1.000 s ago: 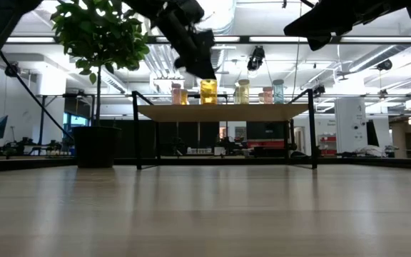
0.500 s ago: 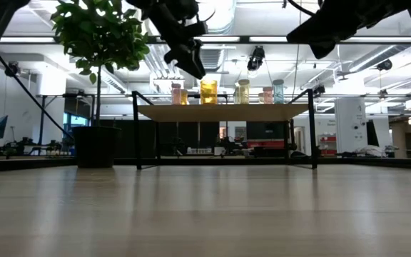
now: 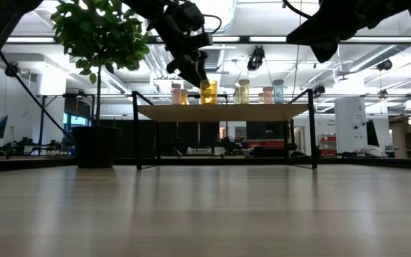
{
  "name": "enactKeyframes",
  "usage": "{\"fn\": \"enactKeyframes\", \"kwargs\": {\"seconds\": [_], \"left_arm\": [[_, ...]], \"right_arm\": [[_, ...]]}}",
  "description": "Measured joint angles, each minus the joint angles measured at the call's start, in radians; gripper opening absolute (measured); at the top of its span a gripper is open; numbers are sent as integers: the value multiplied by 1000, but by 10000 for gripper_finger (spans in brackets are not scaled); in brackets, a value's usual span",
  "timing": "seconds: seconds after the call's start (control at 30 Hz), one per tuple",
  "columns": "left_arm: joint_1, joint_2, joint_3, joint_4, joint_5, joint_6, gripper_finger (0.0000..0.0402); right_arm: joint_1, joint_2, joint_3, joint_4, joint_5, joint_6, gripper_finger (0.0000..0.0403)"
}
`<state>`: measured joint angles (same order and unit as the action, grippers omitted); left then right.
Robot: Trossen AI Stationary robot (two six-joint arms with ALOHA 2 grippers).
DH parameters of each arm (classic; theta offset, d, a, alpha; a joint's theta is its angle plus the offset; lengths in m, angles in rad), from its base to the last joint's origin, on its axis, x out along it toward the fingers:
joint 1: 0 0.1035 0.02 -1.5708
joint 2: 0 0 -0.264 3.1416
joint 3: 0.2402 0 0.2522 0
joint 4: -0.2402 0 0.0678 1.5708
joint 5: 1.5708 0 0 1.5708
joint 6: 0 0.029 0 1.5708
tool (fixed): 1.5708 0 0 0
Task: Pick and place medicine bottles onto shelf by color
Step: Put the red pill bottle on the shelf
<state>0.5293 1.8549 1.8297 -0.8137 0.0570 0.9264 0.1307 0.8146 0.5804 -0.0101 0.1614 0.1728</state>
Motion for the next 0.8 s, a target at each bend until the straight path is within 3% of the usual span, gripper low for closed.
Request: {"fn": "enactKeyframes", "kwargs": {"seconds": [0.5,0.8], "left_arm": [[0,1,-26,-7,18,38,162],[1,0,-77,75,21,58,162]], "right_arm": [[0,0,-1,0,7,5,9],[0,1,-1,0,7,4,9]]}}
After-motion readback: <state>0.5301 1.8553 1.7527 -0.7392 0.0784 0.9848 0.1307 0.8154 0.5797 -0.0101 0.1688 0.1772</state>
